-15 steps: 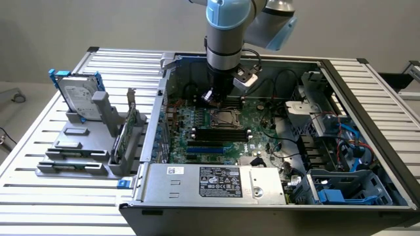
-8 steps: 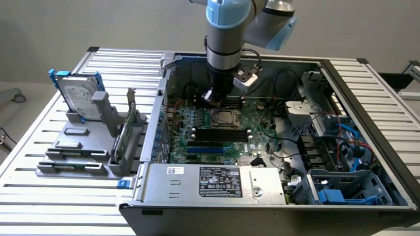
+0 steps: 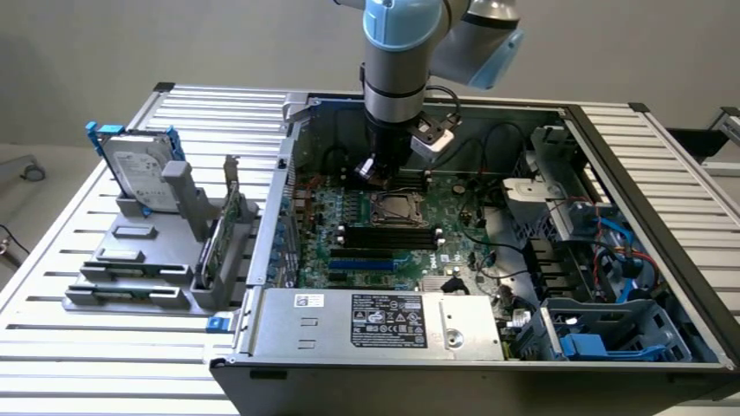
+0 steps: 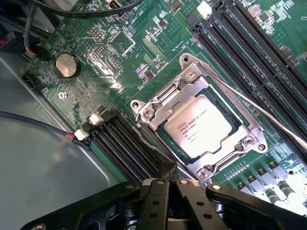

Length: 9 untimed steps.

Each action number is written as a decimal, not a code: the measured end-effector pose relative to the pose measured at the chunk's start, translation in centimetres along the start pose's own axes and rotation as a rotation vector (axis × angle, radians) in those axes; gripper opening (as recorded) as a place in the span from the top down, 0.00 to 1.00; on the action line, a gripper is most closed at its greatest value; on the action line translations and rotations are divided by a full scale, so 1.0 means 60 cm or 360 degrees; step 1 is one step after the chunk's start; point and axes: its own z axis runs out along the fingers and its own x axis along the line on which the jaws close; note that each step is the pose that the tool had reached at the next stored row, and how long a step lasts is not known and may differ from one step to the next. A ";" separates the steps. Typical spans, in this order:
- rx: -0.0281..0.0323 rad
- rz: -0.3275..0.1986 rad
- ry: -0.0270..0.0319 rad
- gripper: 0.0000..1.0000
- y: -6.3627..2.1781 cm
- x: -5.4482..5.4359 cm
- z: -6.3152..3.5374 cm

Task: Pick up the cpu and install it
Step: 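Install the first cpu locking lever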

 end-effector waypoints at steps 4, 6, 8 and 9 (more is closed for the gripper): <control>-0.00001 0.0001 0.00001 0.89 0.000 0.000 0.000; -0.00001 0.0001 0.00001 0.89 0.000 0.000 0.000; -0.00001 0.0001 0.00000 0.89 0.001 0.001 0.000; -0.00001 0.0001 0.00001 0.89 0.001 0.001 0.000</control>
